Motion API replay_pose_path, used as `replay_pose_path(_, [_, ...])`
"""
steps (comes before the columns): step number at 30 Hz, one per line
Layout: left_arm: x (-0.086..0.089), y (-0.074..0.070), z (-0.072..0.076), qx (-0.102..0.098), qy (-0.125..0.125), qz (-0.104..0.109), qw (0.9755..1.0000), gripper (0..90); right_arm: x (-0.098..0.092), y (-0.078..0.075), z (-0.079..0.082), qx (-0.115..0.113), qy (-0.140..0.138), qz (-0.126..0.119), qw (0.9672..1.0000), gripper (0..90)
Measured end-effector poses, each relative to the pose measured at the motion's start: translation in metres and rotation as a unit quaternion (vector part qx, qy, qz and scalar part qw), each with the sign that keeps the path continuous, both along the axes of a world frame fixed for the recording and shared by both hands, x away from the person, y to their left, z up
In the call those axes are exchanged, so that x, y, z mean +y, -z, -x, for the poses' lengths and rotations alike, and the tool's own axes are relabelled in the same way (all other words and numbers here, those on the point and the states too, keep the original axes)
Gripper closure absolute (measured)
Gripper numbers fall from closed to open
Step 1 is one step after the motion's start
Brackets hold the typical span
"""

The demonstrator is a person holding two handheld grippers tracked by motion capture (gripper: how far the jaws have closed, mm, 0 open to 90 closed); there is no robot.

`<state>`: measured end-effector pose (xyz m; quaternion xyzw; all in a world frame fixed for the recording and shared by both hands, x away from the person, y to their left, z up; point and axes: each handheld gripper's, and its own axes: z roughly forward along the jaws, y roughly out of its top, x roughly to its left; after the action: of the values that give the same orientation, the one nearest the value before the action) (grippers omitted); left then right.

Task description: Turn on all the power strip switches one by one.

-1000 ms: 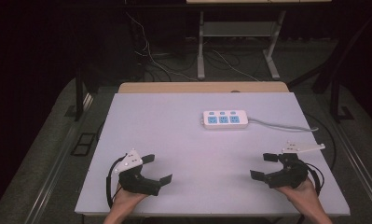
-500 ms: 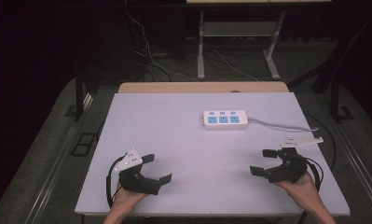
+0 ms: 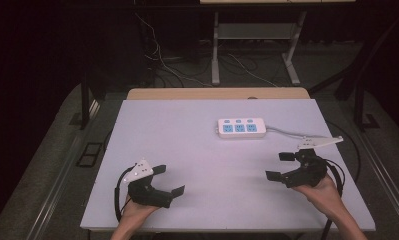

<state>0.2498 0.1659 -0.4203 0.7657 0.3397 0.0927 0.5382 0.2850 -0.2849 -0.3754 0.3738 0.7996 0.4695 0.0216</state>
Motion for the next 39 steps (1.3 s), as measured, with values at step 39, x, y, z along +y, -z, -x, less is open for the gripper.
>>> replay_pose_path(39, [0.001, 0.001, -0.004, 0.008, 0.008, 0.013, 0.9999, 0.0, 0.016, -0.036, -0.06, -0.012, -0.023, 0.019, 0.9995, 1.3])
